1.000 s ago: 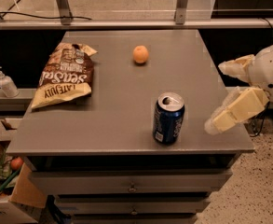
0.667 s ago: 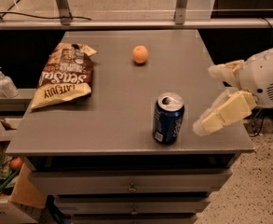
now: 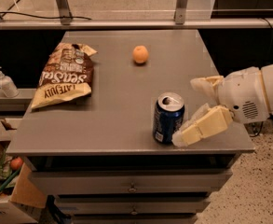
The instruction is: Knock pepsi can over
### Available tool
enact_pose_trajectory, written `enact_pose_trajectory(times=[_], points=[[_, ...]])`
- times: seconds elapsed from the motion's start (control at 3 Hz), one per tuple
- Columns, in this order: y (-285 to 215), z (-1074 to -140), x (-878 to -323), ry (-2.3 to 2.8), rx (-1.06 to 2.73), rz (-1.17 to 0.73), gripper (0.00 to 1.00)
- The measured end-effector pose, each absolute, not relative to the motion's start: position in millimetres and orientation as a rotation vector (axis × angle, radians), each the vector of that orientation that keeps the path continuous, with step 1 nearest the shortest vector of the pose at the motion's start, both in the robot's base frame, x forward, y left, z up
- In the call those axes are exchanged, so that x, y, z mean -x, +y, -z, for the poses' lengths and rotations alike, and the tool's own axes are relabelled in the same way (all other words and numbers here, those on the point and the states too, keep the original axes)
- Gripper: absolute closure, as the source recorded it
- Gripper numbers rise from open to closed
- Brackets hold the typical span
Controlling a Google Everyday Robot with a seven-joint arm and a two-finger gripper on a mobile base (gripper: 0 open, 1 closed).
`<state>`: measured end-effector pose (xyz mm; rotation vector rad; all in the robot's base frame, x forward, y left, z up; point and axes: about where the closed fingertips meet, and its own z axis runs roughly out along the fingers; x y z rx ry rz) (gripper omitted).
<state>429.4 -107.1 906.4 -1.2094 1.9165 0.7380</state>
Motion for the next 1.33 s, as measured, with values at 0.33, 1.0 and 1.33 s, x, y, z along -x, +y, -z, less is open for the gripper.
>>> enact_pose_trajectory(times=[0.33,1.0,1.33], points=[[-99.8,-885.8,-430.1,1.924,1.189,-0.762,0.00],[-106.4,-855.1,-457.9,1.966,1.119,-0.745,0.00],[-105.4,-855.4,-489.9,1.966,1.107,-0.715,0.00]])
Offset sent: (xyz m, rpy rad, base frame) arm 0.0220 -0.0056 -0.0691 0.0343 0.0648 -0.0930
